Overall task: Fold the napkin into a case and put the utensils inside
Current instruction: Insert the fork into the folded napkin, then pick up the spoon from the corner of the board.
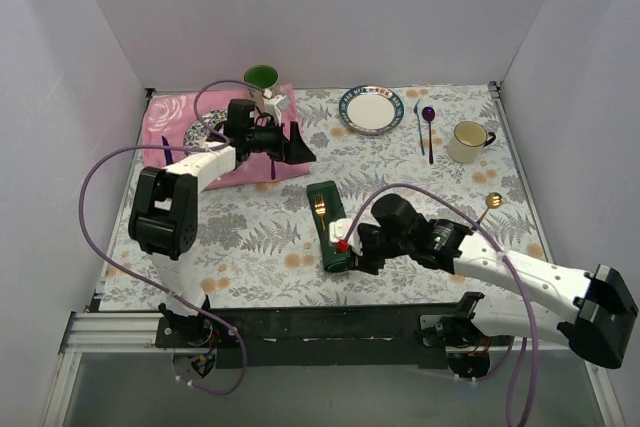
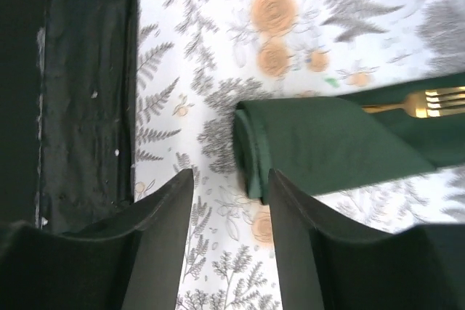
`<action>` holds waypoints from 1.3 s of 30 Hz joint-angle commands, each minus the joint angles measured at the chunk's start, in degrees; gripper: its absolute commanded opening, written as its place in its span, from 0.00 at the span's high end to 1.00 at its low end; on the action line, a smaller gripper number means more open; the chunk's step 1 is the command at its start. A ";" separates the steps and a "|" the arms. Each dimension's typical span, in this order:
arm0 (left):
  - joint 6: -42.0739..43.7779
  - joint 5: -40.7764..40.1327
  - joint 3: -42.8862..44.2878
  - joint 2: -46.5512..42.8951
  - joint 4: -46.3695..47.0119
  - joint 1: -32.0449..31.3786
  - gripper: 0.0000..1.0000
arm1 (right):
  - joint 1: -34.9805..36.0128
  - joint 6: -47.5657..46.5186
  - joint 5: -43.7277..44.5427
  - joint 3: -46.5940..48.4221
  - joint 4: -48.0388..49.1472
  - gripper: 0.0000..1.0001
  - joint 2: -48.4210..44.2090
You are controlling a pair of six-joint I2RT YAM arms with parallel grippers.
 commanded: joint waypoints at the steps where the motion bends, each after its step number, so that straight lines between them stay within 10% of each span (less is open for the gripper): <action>1: 5.55 -4.01 -0.08 -12.54 -0.38 1.28 0.16 | -0.63 11.37 12.37 4.41 -2.63 0.45 -7.71; 5: 0.91 -7.62 -3.33 -18.34 1.03 3.39 0.02 | -15.41 22.30 18.65 7.40 -8.86 0.46 -7.99; 17: -8.50 -20.09 -7.56 -25.12 0.25 3.93 0.02 | -60.96 43.68 23.29 13.74 -28.82 0.48 0.36; 39: -7.89 -22.03 -11.25 -26.27 5.08 3.93 0.02 | -72.09 42.72 28.40 7.58 -15.74 0.52 19.17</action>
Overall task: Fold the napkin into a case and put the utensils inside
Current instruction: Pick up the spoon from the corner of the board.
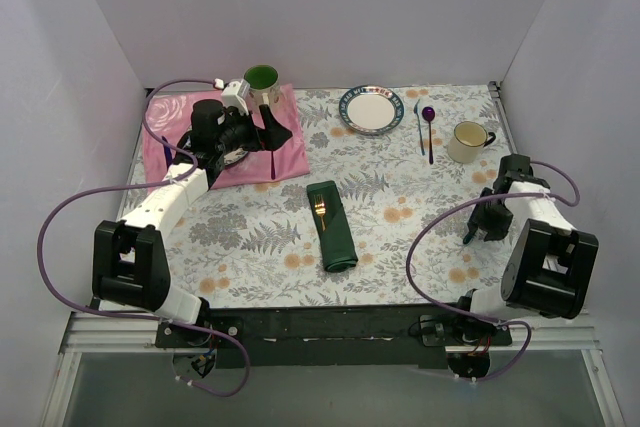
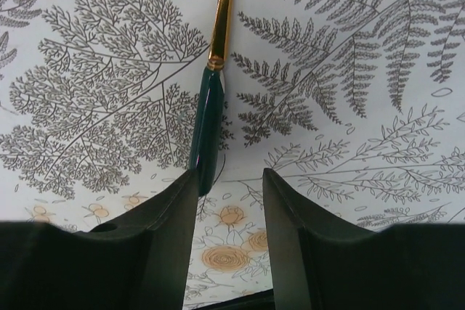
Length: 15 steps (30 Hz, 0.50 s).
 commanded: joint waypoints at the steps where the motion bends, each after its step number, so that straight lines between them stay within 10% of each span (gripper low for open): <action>1: 0.57 -0.99 -0.19 -2.44 0.66 0.06 0.02 | -0.46 -1.37 0.75 0.02 6.05 0.53 3.26; 5: 1.62 -1.52 -0.63 -2.27 0.13 0.06 0.02 | -0.38 -2.60 0.65 -0.15 9.13 0.58 5.99; 10: 3.64 -0.64 0.60 -1.56 -1.80 0.06 0.02 | -0.38 -3.30 -1.19 0.63 8.01 0.94 5.30; 15: 4.78 1.90 2.88 -0.51 -6.01 0.06 0.02 | -0.38 -5.67 -6.97 4.23 0.46 0.99 -3.30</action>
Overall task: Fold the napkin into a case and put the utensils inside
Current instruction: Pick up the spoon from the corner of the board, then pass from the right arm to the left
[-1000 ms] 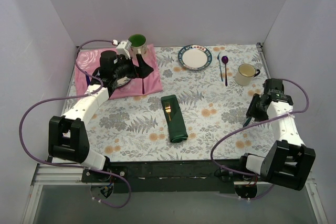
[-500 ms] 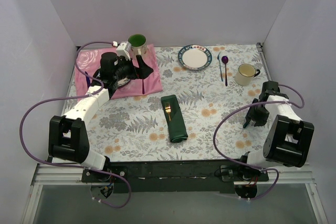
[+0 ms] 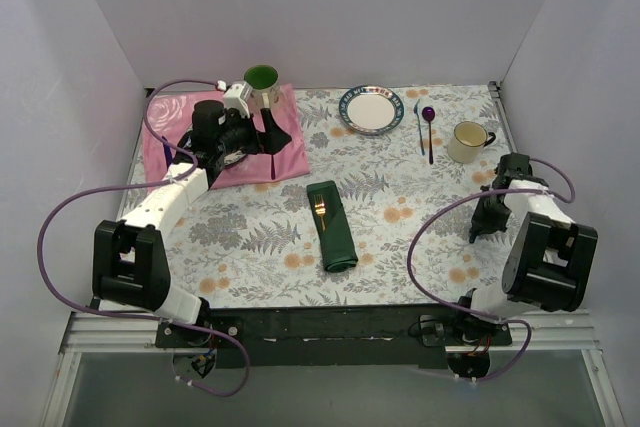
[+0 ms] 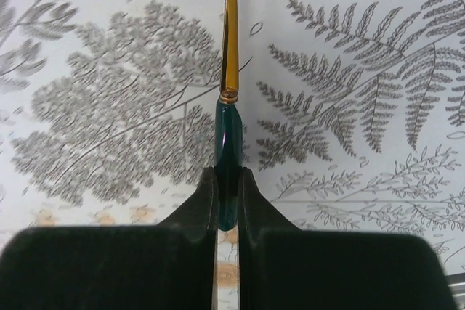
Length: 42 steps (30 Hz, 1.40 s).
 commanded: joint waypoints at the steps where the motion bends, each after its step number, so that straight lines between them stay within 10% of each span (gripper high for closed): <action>1: 2.90 3.48 3.45 -0.18 -5.84 0.06 0.02 | 0.21 -4.36 -7.00 4.56 -5.54 0.99 -13.02; 13: 5.28 15.45 11.01 3.07 -7.97 -1.78 0.18 | 44.04 -13.78 10.55 0.26 2.97 0.99 -28.37; 20: 5.63 6.83 10.66 5.27 -5.77 -11.18 0.47 | 52.85 -15.27 11.34 5.36 5.00 0.99 -23.10; 42: -8.42 3.40 10.31 6.85 1.42 -20.07 0.66 | 59.80 -15.81 16.97 6.24 6.93 0.99 -20.19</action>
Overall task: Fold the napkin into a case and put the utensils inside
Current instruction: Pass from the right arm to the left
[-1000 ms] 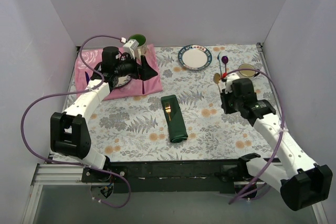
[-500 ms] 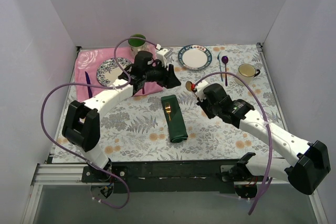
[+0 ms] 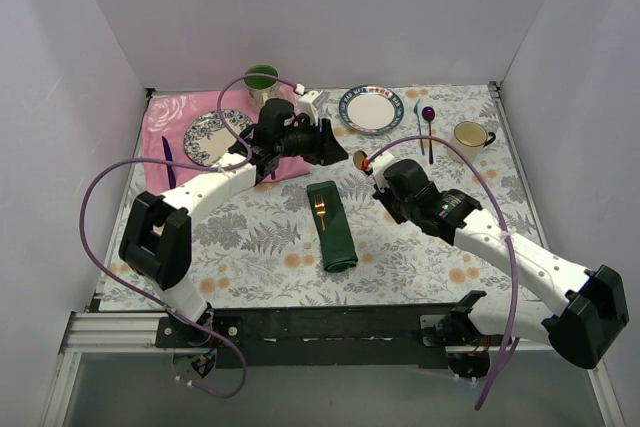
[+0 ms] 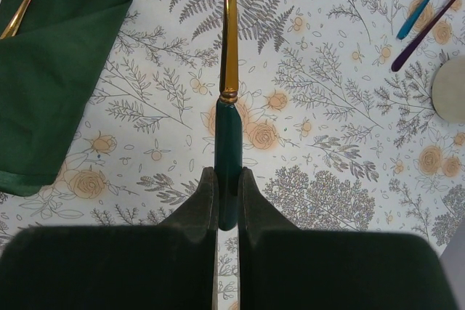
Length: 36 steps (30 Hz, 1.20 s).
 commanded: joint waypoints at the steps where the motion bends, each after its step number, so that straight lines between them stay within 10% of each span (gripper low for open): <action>1: -4.67 -1.01 -1.12 -4.08 4.06 -1.07 0.65 | 0.33 0.81 0.98 1.82 3.04 0.99 0.42; 15: -4.41 -2.77 0.64 -1.62 3.45 -3.80 0.67 | 0.33 0.63 0.71 2.53 3.74 0.99 1.12; 23: -5.11 -4.35 1.87 0.05 0.73 -3.80 0.98 | 0.51 0.90 -0.70 3.05 3.66 0.99 1.04; 36: -5.55 -5.32 4.59 3.39 -1.91 -3.89 0.95 | 0.51 0.28 -2.19 2.97 3.48 0.99 0.60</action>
